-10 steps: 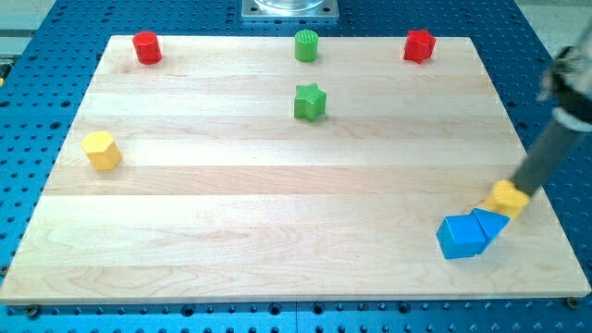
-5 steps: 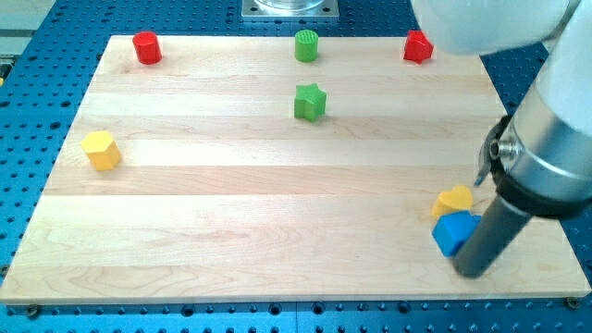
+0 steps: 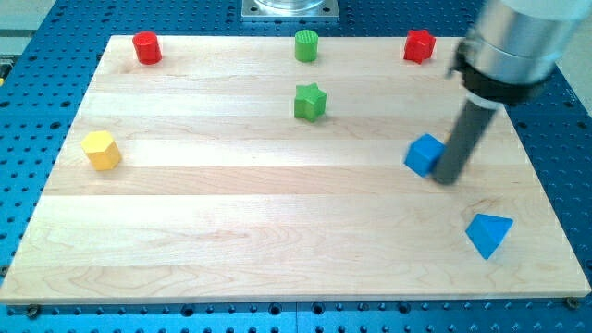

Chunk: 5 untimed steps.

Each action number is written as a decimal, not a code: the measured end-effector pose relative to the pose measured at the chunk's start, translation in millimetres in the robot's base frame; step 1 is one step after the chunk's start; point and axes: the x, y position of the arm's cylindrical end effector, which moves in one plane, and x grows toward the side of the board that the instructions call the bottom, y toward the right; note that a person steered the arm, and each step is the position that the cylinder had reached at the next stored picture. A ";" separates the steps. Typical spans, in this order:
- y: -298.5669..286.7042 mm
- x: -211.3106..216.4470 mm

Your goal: Place the cube and the heart towards the right center of the board

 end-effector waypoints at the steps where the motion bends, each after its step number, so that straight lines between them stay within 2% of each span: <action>1: -21.0 -33.3; 2: -95.8 -18.2; 3: -109.7 -38.5; 4: -74.3 -73.8; 5: -18.0 -78.5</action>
